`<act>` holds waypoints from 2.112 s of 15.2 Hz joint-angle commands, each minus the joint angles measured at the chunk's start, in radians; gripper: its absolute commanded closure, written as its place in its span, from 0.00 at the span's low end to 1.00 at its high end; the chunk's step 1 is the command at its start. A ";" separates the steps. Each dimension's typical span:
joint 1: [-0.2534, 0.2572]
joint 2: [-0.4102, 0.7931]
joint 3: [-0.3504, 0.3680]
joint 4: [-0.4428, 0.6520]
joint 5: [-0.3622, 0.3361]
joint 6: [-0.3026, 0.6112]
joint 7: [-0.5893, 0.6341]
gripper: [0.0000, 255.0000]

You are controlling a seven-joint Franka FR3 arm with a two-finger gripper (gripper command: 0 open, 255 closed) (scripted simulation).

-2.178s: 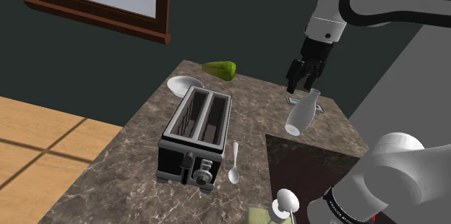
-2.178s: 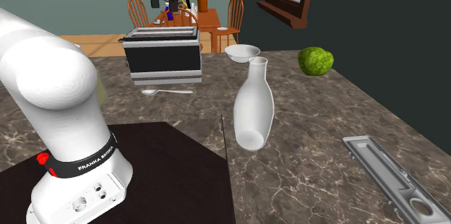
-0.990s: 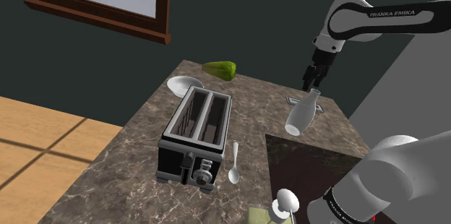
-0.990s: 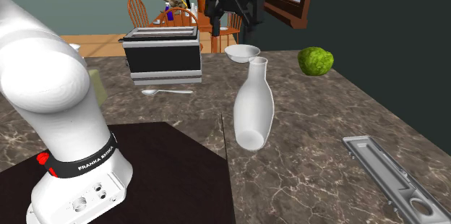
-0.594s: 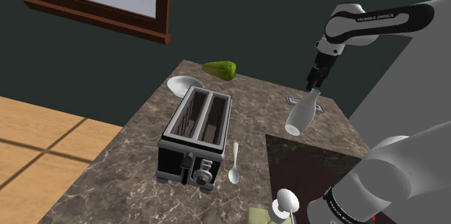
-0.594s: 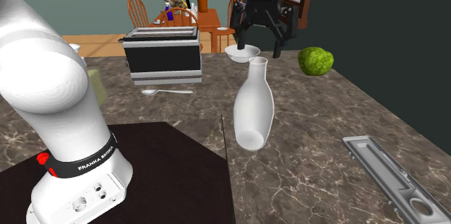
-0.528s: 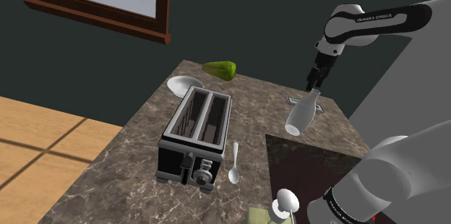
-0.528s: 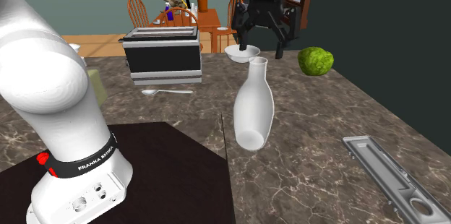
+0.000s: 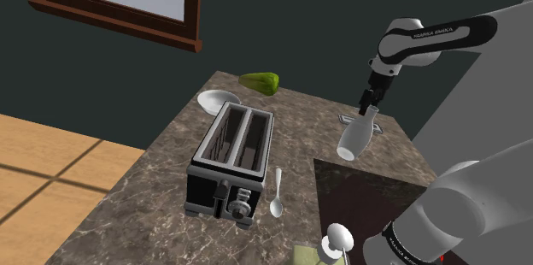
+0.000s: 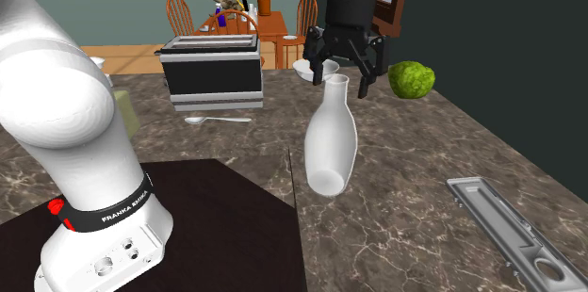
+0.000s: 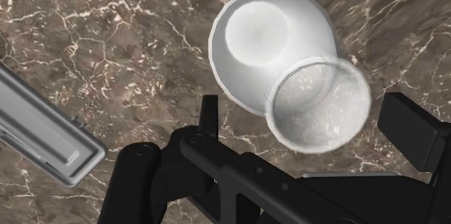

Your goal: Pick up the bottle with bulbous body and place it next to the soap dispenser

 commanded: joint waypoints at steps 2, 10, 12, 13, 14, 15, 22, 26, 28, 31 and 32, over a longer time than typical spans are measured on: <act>0.000 0.000 -0.001 -0.004 0.000 0.004 0.000 0.00; 0.000 0.000 0.000 -0.003 0.000 0.004 0.000 1.00; 0.000 0.000 0.000 -0.003 0.000 0.004 0.000 1.00; 0.000 0.000 0.000 -0.003 0.000 0.004 0.000 1.00; 0.000 0.000 0.000 -0.003 0.000 0.004 0.000 1.00; 0.000 0.000 0.000 -0.003 0.000 0.004 0.000 1.00; 0.001 -0.028 0.013 0.055 0.002 -0.082 -0.001 1.00; 0.002 -0.042 0.021 0.098 0.005 -0.138 -0.003 1.00; 0.003 -0.047 0.025 0.120 0.006 -0.166 -0.004 1.00; 0.004 -0.053 0.031 0.155 0.009 -0.207 -0.006 1.00; 0.005 -0.054 0.033 0.167 0.010 -0.220 -0.007 1.00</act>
